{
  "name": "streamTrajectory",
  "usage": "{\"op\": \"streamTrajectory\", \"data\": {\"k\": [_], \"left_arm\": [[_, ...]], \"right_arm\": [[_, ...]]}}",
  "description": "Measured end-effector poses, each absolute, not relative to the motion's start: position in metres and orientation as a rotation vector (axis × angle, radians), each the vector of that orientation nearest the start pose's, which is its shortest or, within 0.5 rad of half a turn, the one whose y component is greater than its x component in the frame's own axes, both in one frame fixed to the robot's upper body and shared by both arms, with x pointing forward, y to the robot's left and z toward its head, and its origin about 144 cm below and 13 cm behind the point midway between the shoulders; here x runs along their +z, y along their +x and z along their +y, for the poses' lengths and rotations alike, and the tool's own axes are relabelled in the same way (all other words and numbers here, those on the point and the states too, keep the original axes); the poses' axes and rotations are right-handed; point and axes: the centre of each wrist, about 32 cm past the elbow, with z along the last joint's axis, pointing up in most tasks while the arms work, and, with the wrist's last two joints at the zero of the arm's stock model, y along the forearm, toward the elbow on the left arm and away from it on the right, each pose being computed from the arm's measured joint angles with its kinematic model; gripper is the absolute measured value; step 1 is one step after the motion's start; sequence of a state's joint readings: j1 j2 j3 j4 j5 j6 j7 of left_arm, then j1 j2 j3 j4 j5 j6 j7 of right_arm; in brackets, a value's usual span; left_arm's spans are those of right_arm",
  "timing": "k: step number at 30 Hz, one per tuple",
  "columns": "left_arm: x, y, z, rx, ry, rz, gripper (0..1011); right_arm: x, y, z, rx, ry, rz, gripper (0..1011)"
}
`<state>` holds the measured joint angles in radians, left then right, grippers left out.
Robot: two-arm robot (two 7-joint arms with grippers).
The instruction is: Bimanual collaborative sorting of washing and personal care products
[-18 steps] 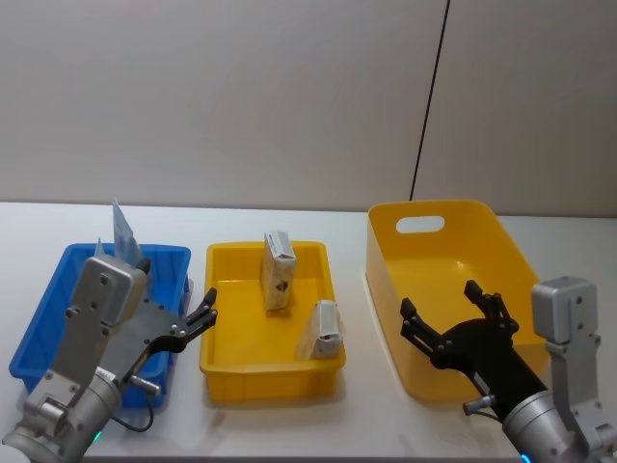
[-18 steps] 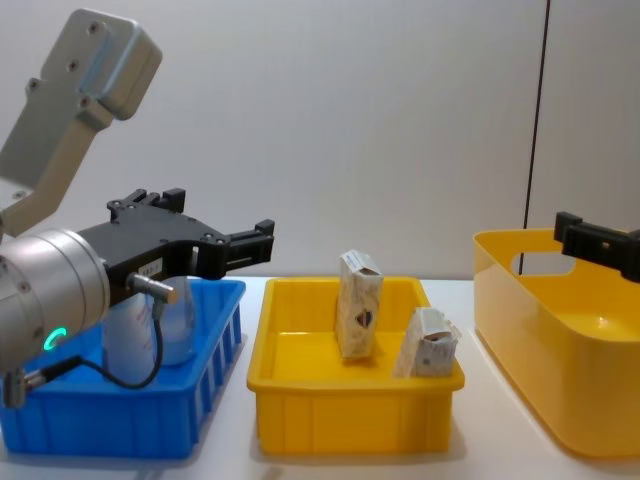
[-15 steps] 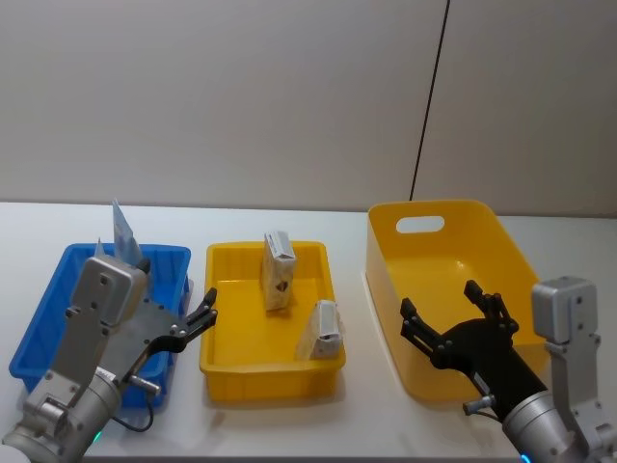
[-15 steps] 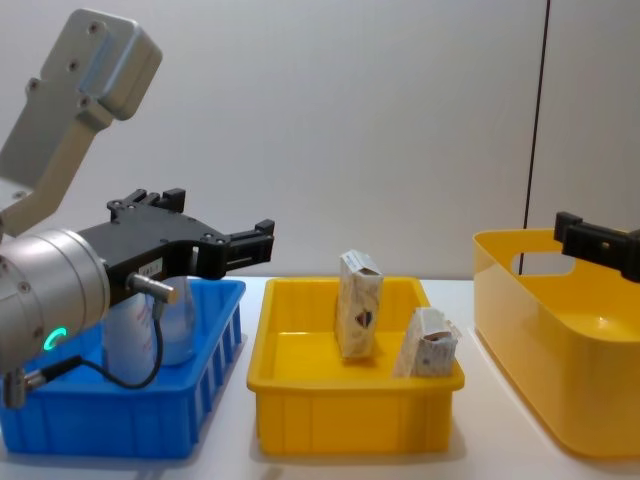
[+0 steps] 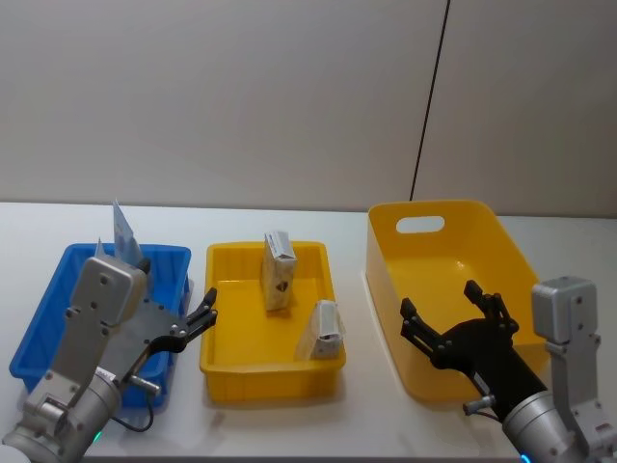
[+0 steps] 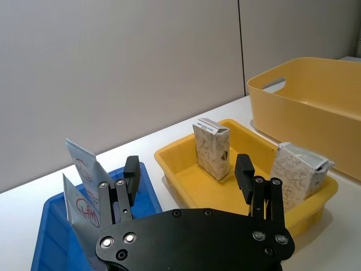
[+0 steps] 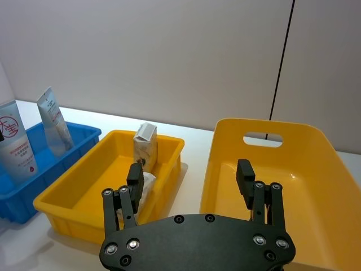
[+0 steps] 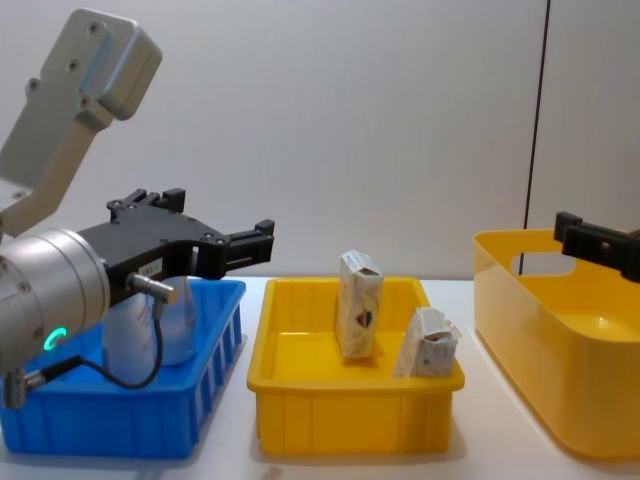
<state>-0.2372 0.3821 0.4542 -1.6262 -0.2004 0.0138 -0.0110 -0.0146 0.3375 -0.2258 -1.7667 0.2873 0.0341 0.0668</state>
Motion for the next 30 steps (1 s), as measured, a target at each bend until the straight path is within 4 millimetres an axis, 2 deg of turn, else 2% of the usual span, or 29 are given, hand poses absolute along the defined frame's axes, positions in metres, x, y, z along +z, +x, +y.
{"op": "streamTrajectory", "data": {"k": [16,30], "left_arm": [[1.204,0.492,0.198,1.124,0.061,-0.268,1002],[1.204,0.492,0.198,1.124,0.061,-0.268,1001]], "right_arm": [[1.189,0.444,-0.233,-1.228,0.021,-0.070,1004],[1.189,0.458,-0.199,-1.230,-0.044,-0.011,1004]]}}
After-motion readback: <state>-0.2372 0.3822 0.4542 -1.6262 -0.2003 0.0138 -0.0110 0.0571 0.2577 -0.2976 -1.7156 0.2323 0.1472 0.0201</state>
